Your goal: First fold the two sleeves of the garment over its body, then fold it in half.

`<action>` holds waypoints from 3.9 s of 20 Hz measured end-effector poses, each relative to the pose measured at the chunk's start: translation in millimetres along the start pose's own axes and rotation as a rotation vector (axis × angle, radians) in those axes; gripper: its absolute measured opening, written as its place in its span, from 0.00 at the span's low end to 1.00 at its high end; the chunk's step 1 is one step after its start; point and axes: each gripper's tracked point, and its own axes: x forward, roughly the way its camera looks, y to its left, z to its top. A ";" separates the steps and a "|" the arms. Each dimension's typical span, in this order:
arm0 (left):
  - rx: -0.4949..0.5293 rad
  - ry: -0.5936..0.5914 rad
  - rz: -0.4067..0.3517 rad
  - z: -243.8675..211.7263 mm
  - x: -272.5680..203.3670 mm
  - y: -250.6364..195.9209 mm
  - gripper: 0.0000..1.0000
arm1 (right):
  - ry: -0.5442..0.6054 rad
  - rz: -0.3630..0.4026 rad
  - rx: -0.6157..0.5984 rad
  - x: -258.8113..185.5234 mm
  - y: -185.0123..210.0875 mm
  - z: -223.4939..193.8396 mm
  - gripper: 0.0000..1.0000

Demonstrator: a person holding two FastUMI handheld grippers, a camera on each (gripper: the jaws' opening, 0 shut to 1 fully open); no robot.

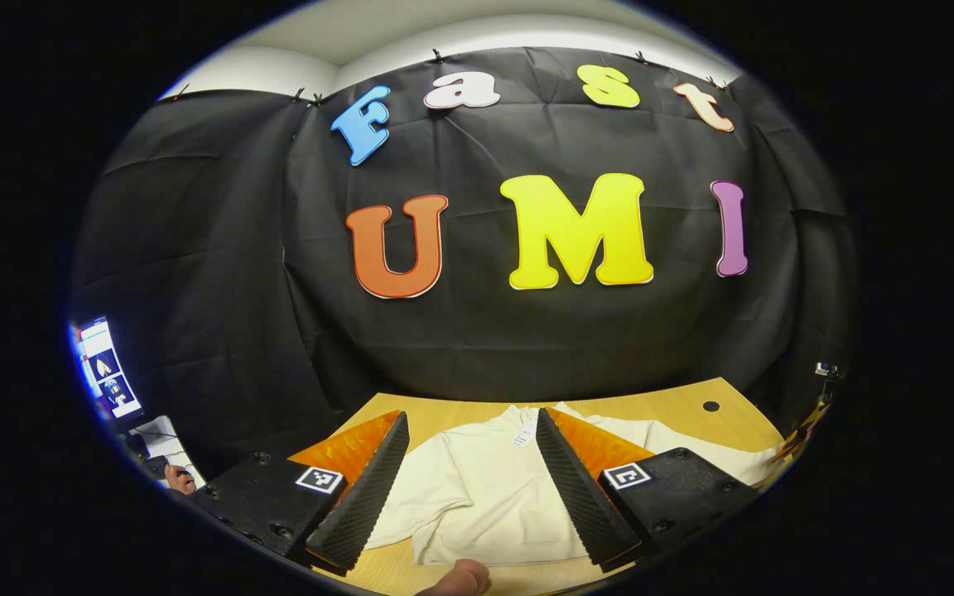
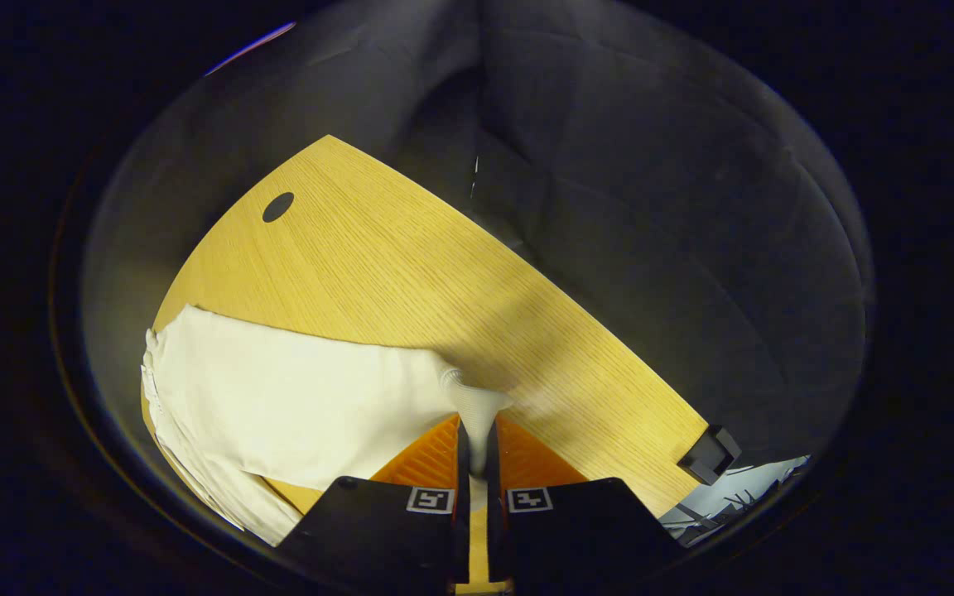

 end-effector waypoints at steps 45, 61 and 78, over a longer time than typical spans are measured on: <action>-0.106 0.171 -0.009 -121.4 53.8 191.8 0.99 | -0.155 0.521 -0.784 -161.0 606.3 -231.7 0.09; -0.158 0.237 0.081 -150.3 22.7 221.1 0.99 | -0.115 0.602 -0.873 -154.7 650.0 -301.4 0.69; -0.160 0.485 0.335 -252.4 -23.8 251.8 0.98 | -0.412 0.728 -0.821 -292.3 478.9 -185.7 0.95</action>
